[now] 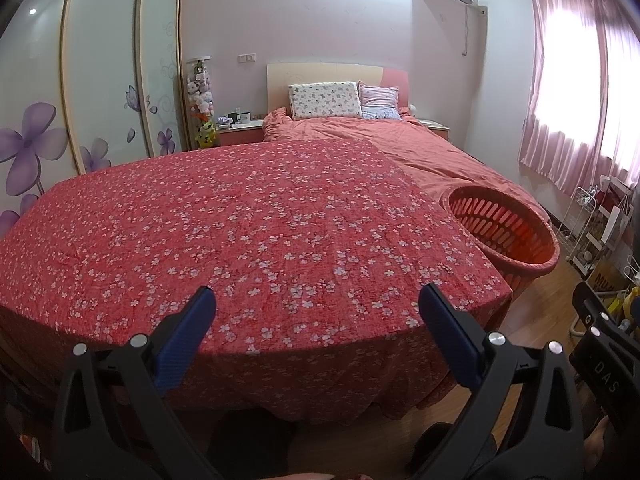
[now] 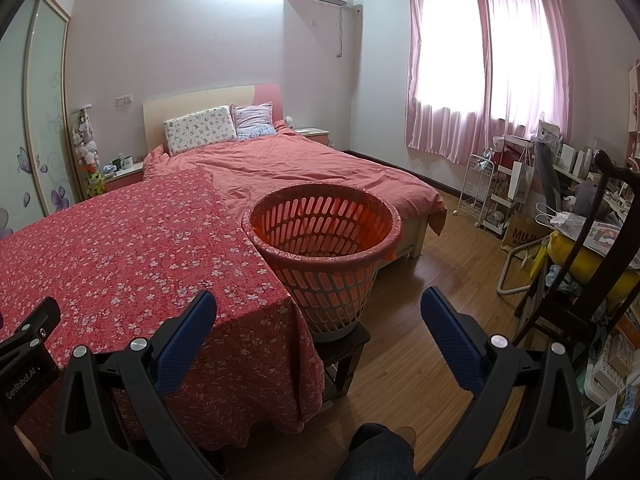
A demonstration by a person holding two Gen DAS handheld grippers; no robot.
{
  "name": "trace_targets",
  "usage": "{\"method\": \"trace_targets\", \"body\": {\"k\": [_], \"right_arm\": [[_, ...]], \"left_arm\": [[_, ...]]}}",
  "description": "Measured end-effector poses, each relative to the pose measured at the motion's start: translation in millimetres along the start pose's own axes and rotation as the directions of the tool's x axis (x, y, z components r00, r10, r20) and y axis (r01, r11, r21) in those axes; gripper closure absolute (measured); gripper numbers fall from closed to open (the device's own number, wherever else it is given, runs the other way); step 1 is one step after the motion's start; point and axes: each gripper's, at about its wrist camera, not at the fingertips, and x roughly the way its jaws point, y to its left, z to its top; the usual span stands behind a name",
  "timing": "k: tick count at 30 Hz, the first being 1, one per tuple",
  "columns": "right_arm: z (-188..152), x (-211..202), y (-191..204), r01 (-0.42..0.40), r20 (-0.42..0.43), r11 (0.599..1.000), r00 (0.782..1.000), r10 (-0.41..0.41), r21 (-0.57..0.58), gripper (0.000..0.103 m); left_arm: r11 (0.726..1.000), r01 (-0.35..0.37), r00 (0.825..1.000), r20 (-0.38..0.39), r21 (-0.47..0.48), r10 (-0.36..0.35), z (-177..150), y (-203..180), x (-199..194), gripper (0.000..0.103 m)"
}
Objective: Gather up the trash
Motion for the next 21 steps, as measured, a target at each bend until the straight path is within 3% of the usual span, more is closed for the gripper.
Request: {"method": "trace_targets", "body": {"k": [21], "right_arm": [[-0.7,0.3,-0.6,0.001,-0.001,1.000,1.000,-0.001,0.001,0.002]], "left_arm": [[1.000,-0.004,1.000,0.002,0.011,0.004,1.1,-0.7,-0.9,0.004]]}}
